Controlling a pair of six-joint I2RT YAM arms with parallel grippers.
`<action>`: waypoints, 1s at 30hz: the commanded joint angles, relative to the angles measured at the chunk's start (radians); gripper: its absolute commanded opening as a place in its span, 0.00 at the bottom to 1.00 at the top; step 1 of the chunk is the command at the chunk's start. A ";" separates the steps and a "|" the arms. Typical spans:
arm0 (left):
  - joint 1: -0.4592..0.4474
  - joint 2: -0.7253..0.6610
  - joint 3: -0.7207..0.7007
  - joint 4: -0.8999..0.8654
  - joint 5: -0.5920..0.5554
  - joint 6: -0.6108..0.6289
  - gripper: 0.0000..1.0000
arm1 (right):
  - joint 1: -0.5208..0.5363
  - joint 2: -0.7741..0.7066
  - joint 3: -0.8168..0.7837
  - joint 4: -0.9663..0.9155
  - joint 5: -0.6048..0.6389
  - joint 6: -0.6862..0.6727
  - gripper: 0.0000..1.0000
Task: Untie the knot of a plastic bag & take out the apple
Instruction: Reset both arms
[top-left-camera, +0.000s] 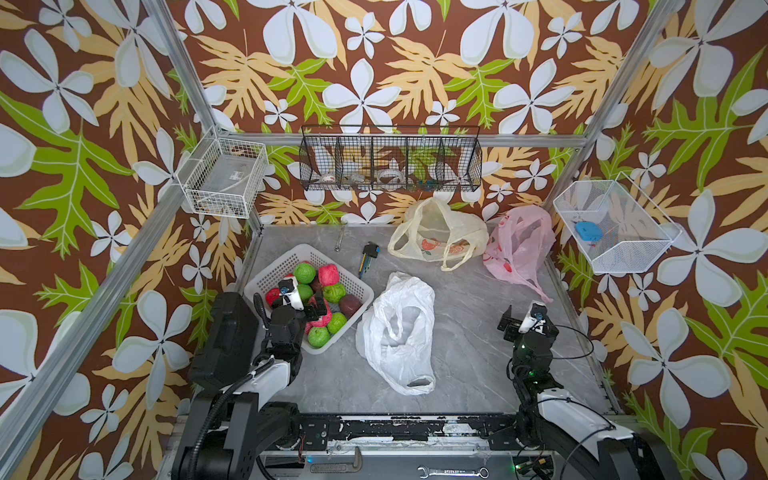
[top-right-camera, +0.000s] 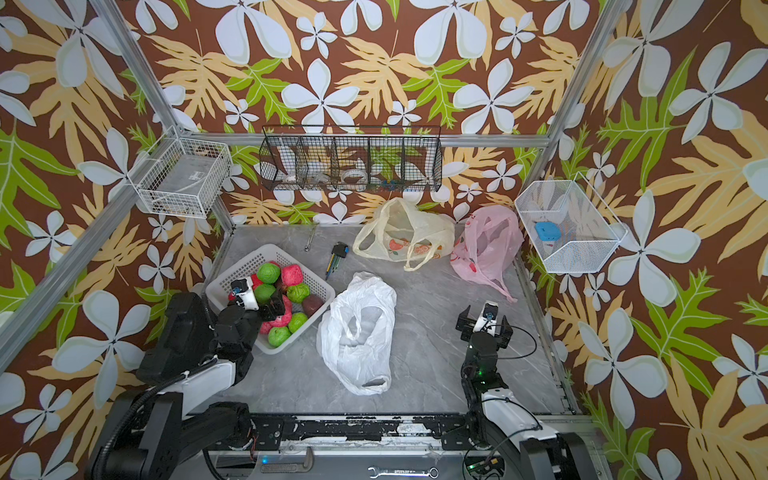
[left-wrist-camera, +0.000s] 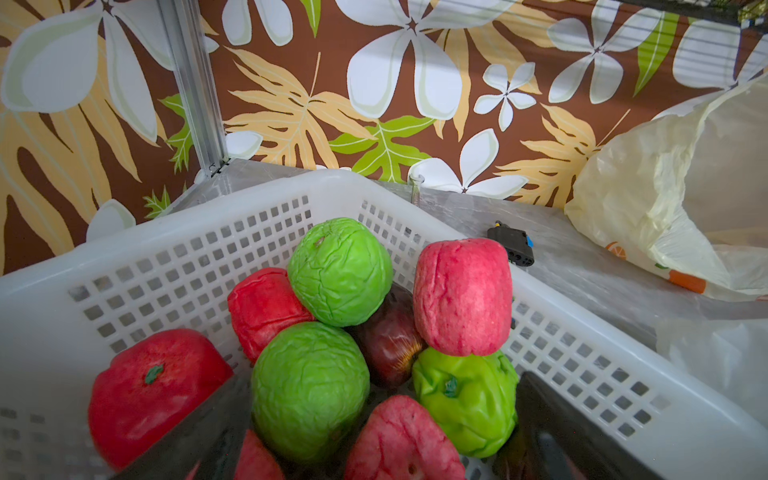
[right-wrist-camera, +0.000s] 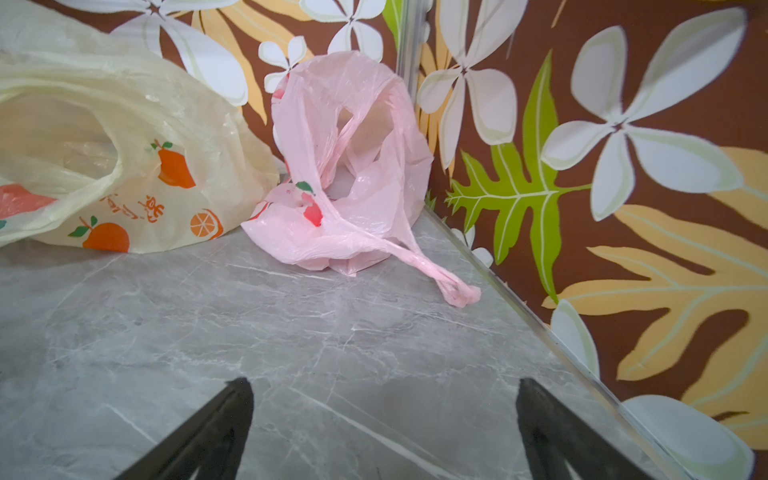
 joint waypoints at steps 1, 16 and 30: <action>0.001 0.052 -0.013 0.167 0.014 0.059 1.00 | -0.002 0.087 0.032 0.145 -0.100 -0.002 1.00; 0.001 0.183 -0.071 0.387 -0.031 0.054 1.00 | -0.002 0.469 0.156 0.345 -0.158 -0.076 1.00; 0.001 0.182 -0.071 0.387 -0.030 0.055 1.00 | -0.053 0.500 0.200 0.285 -0.245 -0.047 1.00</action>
